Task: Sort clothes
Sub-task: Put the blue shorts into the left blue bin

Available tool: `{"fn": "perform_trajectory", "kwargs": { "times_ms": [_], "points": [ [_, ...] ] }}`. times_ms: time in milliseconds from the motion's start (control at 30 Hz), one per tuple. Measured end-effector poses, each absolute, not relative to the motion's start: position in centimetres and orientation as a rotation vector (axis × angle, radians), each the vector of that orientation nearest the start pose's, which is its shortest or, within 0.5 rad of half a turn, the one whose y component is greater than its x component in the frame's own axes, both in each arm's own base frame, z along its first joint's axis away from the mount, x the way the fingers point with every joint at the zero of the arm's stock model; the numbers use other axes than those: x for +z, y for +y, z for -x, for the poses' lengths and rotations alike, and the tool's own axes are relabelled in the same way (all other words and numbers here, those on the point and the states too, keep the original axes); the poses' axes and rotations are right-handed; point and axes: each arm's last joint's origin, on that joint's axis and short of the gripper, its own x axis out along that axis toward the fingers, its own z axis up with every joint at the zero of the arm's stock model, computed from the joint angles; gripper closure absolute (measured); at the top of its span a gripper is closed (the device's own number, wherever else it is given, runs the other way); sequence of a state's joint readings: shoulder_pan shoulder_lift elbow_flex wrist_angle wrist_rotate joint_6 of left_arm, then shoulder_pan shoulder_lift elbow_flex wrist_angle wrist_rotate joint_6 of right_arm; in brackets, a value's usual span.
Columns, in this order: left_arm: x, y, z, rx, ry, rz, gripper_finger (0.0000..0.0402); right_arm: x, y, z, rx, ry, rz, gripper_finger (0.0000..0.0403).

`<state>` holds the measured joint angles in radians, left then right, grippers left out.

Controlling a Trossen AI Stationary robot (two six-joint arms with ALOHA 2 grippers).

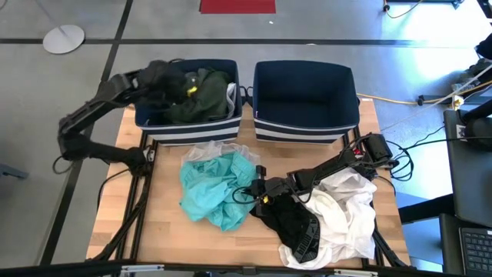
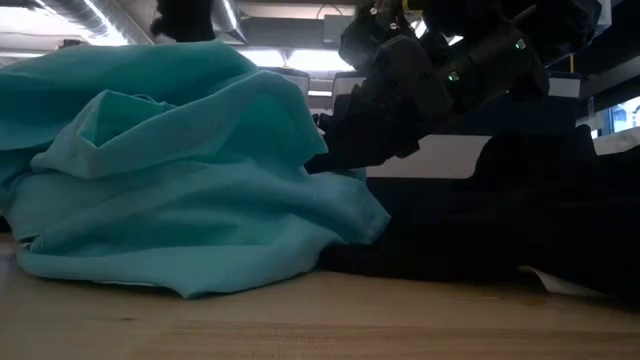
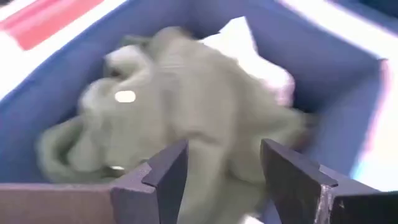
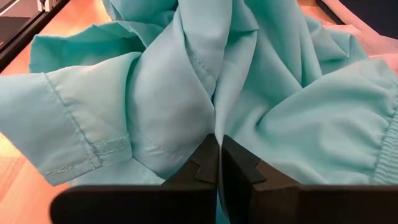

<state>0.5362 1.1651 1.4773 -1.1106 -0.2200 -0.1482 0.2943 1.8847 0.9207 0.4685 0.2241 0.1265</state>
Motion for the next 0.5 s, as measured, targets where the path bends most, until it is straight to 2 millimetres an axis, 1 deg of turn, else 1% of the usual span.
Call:
{"fn": "perform_trajectory", "kwargs": {
  "times_ms": [100, 200, 400, 500],
  "points": [
    [41.7, 7.9, -16.6, 0.655, 0.705, 0.258, 0.0214, 14.2, 10.3, -36.1, 0.038, 0.482, 0.003, 0.0386],
    [42.0, 5.4, -17.0, 0.538, 0.688, 0.261, 0.0215, 14.2, 10.3, -36.1, 0.039, 0.482, 0.003, 0.0386],
    [41.7, 0.1, -18.4, 0.312, 0.705, 0.284, 0.0215, 14.2, 10.3, -36.1, 0.032, 0.484, -0.023, 0.0386],
    [41.0, -2.6, -19.4, 0.249, 0.751, 0.254, 0.0215, 14.1, 10.2, -36.0, 0.026, 0.499, -0.041, 0.0386]
  ]
}}
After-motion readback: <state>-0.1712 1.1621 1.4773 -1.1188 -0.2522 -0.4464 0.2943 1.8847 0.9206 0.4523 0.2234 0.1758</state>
